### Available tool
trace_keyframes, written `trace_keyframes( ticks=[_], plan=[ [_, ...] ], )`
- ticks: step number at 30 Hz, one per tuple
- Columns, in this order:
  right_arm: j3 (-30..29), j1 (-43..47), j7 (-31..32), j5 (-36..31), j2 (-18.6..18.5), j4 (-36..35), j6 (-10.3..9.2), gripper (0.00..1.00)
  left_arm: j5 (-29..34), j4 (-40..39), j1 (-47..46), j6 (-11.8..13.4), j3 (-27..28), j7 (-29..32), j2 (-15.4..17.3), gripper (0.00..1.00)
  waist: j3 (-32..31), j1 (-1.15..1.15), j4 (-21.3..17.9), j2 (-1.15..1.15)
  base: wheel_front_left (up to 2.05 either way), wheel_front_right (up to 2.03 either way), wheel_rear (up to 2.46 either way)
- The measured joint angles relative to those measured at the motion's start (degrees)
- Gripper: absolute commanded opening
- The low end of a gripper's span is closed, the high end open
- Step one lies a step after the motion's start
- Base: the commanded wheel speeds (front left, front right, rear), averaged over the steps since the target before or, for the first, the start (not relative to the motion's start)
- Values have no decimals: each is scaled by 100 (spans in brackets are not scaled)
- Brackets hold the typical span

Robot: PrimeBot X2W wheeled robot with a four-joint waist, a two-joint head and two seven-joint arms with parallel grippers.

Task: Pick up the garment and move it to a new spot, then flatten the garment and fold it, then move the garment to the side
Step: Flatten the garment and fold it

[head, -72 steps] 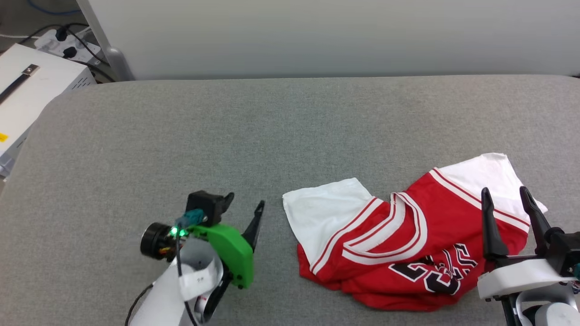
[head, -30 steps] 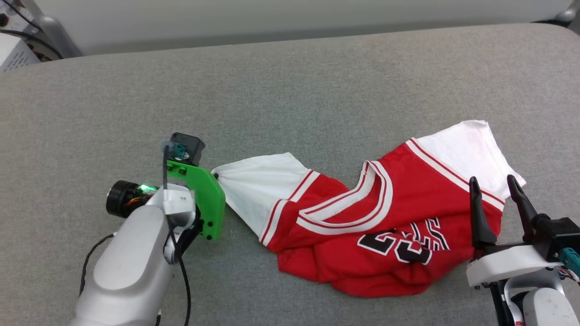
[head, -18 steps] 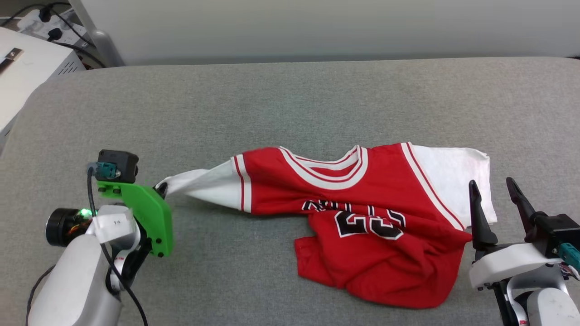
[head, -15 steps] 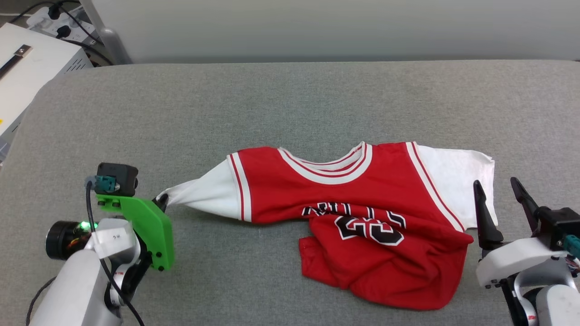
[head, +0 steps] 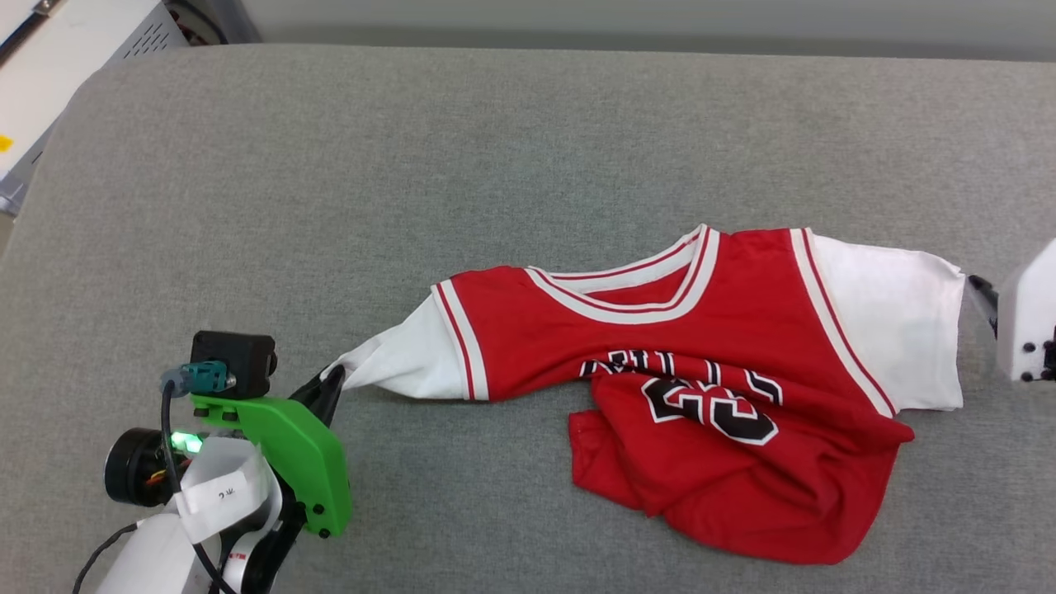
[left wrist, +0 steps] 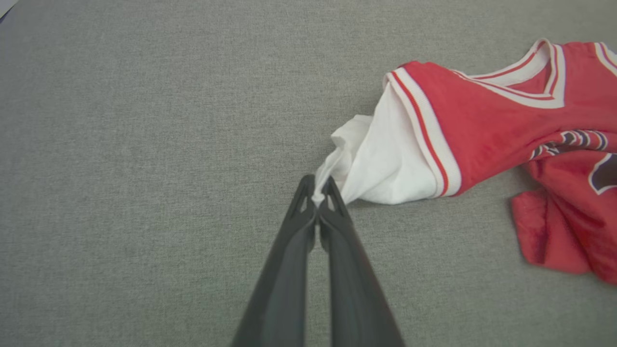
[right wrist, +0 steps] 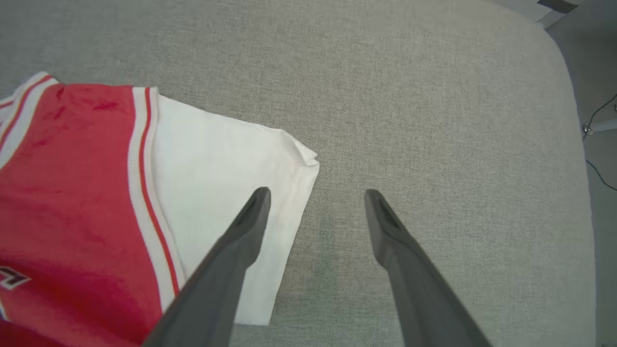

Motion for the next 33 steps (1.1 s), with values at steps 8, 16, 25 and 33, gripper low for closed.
trace_keyframes(
  ticks=[8, 16, 25, 33],
  plan=[
    [151, -733, 627, -13, -261, 758, 0, 100, 42, -235, -71, 18, -123, 9, -35, 0, 425, 0, 293, 0, 0, 0, 0],
    [485, -852, 543, -153, -432, 1321, -1, 100, 132, -240, -150, 13, -198, -23, -81, 0, 698, 0, 559, 0, 0, 0, 0],
    [808, -925, 433, -23, -544, 1561, -3, 0, 132, -126, -273, -15, -229, -77, -104, 0, 821, 0, 649, 0, 0, 0, 0],
    [842, -938, -464, 127, -523, 1734, -2, 0, 122, 122, -316, -10, -99, -248, -102, 0, 542, 0, 588, 0, 0, 0, 0]
  ],
)
